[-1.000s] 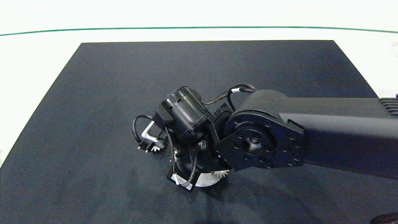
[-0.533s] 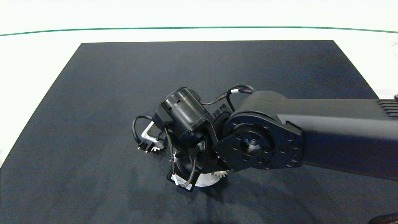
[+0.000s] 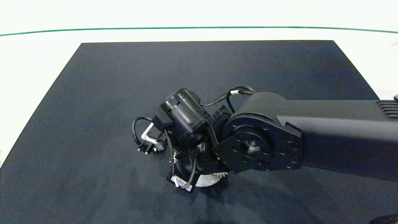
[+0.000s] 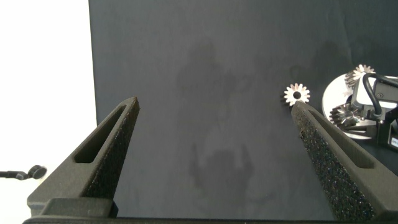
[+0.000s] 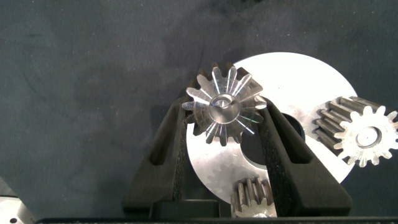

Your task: Remove an incorrectly installed larger gear and replace it with the correct smaller gear

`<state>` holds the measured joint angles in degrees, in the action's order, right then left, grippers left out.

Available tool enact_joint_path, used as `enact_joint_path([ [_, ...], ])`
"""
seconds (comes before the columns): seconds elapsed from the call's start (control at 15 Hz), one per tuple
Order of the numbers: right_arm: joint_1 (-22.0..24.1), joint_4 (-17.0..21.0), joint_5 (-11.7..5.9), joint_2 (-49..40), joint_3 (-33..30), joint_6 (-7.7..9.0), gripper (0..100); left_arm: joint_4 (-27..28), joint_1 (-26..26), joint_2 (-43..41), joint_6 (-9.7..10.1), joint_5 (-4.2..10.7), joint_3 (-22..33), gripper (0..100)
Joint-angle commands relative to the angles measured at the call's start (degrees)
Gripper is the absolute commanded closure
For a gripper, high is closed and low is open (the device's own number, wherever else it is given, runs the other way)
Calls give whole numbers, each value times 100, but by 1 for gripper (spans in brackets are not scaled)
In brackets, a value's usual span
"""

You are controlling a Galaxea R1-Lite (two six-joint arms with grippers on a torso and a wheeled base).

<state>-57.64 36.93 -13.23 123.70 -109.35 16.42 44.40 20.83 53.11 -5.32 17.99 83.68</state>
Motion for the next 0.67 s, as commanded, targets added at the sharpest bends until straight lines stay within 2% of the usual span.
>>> enact_joint_path([
  [0.07, -2, 25, -22, -21, 45, 10, 75, 25, 0, 15, -5, 11, 0, 0],
  [0.67, 42, 25, -22, -171, 151, -7, 75, 25, 0, 24, -5, 11, -9, 0],
])
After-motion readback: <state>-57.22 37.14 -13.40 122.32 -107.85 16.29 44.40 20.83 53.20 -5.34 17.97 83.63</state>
